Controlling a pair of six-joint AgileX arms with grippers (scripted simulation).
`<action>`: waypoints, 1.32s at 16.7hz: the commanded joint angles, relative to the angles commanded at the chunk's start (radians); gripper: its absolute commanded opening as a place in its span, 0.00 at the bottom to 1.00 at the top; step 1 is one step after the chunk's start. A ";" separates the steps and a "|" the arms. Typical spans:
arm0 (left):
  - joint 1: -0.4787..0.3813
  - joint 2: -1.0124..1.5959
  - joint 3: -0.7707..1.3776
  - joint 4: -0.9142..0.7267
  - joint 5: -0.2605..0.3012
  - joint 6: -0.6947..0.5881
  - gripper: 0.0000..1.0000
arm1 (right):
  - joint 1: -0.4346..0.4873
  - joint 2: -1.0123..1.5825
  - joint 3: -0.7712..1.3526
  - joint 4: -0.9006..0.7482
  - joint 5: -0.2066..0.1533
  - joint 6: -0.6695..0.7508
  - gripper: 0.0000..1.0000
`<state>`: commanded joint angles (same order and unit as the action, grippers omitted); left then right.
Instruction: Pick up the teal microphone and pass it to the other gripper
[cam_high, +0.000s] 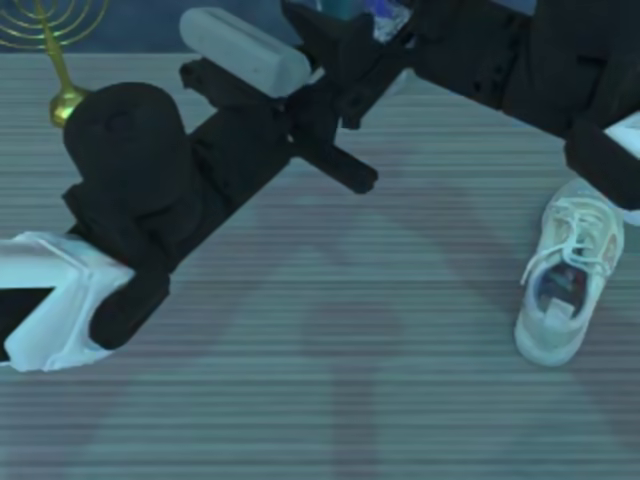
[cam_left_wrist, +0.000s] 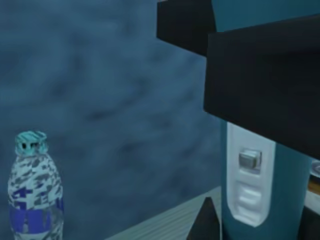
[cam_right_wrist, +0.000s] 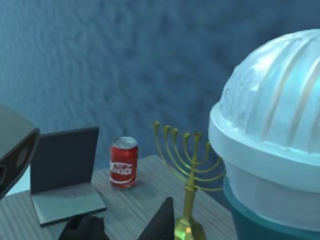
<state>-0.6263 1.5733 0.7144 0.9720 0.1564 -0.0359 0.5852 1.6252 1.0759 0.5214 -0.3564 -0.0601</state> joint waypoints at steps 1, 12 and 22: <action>0.000 0.000 0.000 0.000 0.000 0.000 0.00 | 0.000 0.000 0.000 0.000 0.000 0.000 0.47; 0.000 0.000 0.000 0.000 0.000 0.000 0.00 | 0.000 0.000 0.000 0.000 0.000 0.000 0.00; 0.000 0.000 0.000 0.000 0.000 0.000 0.45 | 0.000 0.000 0.000 0.000 0.000 0.000 0.00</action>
<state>-0.6263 1.5733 0.7144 0.9720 0.1564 -0.0359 0.5852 1.6252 1.0759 0.5214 -0.3564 -0.0601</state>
